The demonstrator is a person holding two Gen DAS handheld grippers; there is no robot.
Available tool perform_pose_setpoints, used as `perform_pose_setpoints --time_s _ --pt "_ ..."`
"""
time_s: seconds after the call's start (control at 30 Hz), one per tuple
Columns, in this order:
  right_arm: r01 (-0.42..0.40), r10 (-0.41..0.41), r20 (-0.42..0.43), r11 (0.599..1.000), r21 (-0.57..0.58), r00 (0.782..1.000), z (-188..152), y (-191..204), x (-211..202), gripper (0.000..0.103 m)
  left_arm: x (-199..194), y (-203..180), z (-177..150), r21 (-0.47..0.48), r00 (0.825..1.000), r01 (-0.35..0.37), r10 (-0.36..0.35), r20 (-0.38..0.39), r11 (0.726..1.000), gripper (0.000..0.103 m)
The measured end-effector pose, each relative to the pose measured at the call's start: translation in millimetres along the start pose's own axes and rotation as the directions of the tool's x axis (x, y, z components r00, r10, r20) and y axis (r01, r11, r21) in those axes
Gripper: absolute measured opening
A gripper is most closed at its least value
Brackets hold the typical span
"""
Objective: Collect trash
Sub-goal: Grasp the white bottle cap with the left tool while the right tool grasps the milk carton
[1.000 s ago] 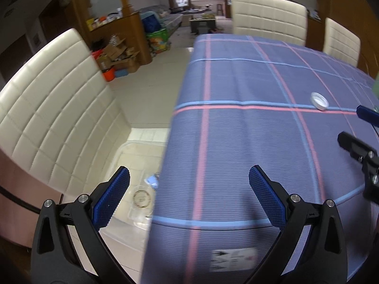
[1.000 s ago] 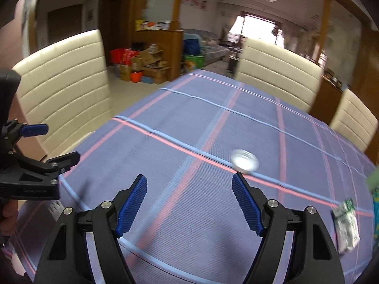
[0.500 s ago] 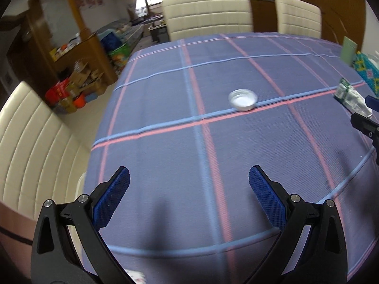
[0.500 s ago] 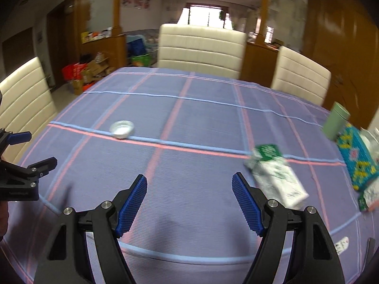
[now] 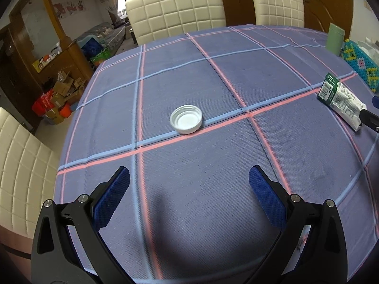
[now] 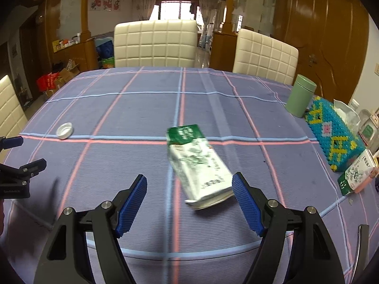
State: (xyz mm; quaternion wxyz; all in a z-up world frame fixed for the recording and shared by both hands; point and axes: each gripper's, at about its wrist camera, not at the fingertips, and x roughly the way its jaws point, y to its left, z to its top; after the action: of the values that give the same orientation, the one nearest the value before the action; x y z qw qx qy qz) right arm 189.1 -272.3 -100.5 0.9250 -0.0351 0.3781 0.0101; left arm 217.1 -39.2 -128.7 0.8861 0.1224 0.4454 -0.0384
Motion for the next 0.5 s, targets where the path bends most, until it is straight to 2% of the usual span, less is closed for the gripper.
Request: perform_pose_setpoints --time_s 0.37,0.4,0.43,0.5 --pt "-0.011 0.014 -0.087 0.999 0.03 0.996 1.0 -14.3 45.6 0.072 28.4 9.7 22.8 -0.043 1.0 -0.021 0.02 -0.022 0.999 0.099" --pt "-0.02 0.023 -0.09 0.999 0.035 0.996 1.7 -12.8 47.9 0.07 31.2 11.9 24.3 -0.047 0.999 -0.022 0.02 -0.026 0.999 0.099" --pt "-0.032 0.035 -0.093 0.999 0.034 0.995 3.0 -10.0 51.2 0.061 34.2 13.4 25.7 -0.05 0.999 -0.022 0.021 -0.029 0.998 0.099" --pt "-0.039 0.039 -0.089 0.999 0.002 0.995 7.3 1.6 56.1 0.059 41.5 16.5 28.3 -0.052 0.999 -0.027 0.025 -0.037 0.998 0.099"
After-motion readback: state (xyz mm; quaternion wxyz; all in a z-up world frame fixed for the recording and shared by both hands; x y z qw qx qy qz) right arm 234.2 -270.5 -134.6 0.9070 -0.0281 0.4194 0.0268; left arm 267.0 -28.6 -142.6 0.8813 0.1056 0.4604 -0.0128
